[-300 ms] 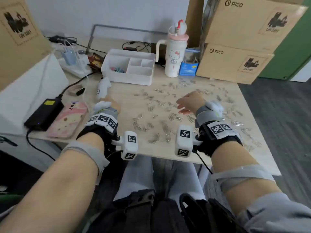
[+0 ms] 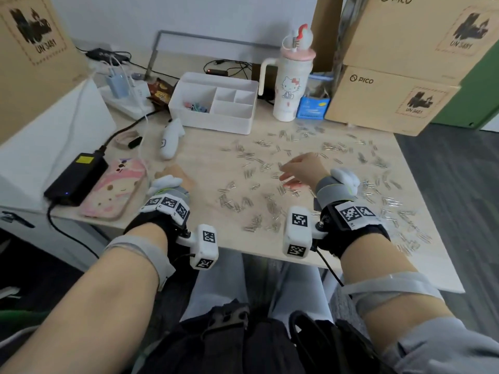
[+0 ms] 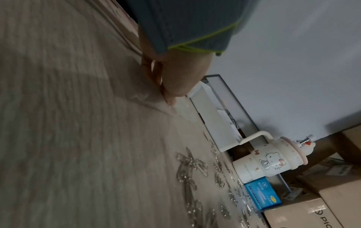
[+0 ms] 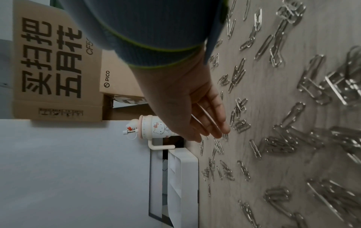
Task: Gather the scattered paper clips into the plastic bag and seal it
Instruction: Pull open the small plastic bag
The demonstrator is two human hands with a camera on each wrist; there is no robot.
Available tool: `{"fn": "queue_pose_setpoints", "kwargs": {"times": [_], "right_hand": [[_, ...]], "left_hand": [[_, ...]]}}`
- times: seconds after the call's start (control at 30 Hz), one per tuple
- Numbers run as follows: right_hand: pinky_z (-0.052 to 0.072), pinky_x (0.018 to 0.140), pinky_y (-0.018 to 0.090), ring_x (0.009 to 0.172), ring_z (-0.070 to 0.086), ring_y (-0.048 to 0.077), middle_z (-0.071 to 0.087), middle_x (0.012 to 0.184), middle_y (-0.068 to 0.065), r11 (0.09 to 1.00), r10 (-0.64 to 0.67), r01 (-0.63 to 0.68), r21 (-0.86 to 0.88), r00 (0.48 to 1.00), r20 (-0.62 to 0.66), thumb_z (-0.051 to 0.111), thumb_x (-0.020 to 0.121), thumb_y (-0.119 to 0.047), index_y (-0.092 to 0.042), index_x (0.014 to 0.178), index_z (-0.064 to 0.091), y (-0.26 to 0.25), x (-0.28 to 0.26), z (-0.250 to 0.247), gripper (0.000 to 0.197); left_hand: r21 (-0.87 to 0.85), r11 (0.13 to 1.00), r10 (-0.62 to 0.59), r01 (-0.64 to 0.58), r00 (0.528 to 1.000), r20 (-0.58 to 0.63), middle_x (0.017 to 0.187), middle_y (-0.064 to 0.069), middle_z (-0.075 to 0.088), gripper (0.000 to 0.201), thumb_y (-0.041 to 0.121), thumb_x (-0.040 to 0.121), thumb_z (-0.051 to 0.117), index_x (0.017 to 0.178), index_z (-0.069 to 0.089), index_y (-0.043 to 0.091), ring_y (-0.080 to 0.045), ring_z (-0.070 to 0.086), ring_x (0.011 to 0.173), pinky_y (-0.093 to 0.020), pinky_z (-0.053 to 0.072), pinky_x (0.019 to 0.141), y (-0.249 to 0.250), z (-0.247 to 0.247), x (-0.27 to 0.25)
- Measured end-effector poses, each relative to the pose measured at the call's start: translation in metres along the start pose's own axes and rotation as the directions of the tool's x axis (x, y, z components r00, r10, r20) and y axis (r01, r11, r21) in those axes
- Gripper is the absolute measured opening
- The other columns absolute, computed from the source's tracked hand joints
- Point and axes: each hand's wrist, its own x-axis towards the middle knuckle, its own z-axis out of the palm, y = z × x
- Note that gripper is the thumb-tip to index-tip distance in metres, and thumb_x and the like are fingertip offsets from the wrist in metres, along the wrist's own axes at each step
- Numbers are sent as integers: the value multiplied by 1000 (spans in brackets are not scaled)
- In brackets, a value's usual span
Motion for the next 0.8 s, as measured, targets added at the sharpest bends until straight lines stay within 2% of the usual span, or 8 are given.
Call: {"fn": "queue_pose_setpoints", "kwargs": {"times": [0.17, 0.23, 0.33, 0.43, 0.6, 0.7, 0.77, 0.8], "right_hand": [[55, 59, 27, 59, 65, 21, 70, 82, 10, 991, -113, 120, -54, 987, 112, 58, 88, -13, 0, 103, 64, -8, 4, 16, 21], [56, 61, 29, 60, 65, 21, 70, 83, 11, 985, -170, 174, -13, 976, 135, 56, 90, -17, 1, 105, 63, -15, 6, 23, 24], [58, 64, 33, 67, 67, 28, 70, 96, 16, 979, -195, 178, 103, 963, 187, 53, 92, -34, -2, 107, 59, -33, 7, 34, 36], [59, 65, 33, 72, 70, 30, 70, 92, 12, 965, -193, 142, 221, 954, 231, 53, 90, -45, -5, 104, 57, -49, 9, 39, 43], [57, 58, 27, 54, 68, 18, 70, 80, 12, 900, -364, 310, 305, 921, 140, 54, 90, -13, 3, 97, 63, -60, 14, 36, 20], [57, 61, 30, 59, 69, 19, 71, 82, 13, 861, -441, 397, 318, 894, 80, 56, 89, -10, -1, 93, 66, -64, 17, 32, 14], [58, 62, 31, 65, 71, 19, 71, 88, 14, 837, -485, 446, 318, 873, 52, 57, 91, -12, -3, 98, 67, -67, 18, 30, 16], [58, 63, 31, 67, 71, 18, 70, 91, 15, 827, -510, 474, 303, 858, 50, 57, 91, -12, -3, 101, 67, -68, 18, 29, 18]], "left_hand": [[4, 997, 72, -72, 997, 11, 115, -23, 63, 27, 12, 90, 46, 107, 62, -1, -38, 58, 107, -39, 46, 87, 7, -10, 1], [-63, 983, 171, -172, 985, -16, 114, -22, 62, 24, 9, 91, 44, 105, 61, -1, -37, 57, 105, -38, 43, 86, 16, -17, 3], [-210, 904, 377, -373, 926, -21, 111, -21, 60, 22, 15, 92, 47, 103, 57, -1, -34, 55, 102, -33, 40, 85, 34, -28, 5], [-228, 812, 556, -537, 831, 27, 101, -18, 62, 19, 17, 91, 51, 97, 58, 0, -32, 55, 92, -31, 39, 80, 52, -40, 1], [-155, 744, 668, -650, 726, 165, 89, -2, 55, 14, 16, 90, 54, 97, 59, 4, -19, 48, 81, -17, 33, 63, 72, -52, -4], [-208, 718, 681, -664, 733, 9, 80, 5, 58, 12, 27, 87, 57, 91, 62, 16, -11, 53, 71, -22, 42, 67, 82, -62, 1], [-308, 713, 631, -629, 768, -109, 72, 11, 60, 21, 37, 89, 54, 85, 64, 19, 3, 50, 58, -18, 41, 60, 92, -71, 1], [-370, 701, 609, -609, 782, -133, 69, 10, 61, 27, 41, 89, 52, 81, 65, 19, 4, 48, 50, -14, 40, 56, 98, -73, 0]]}}
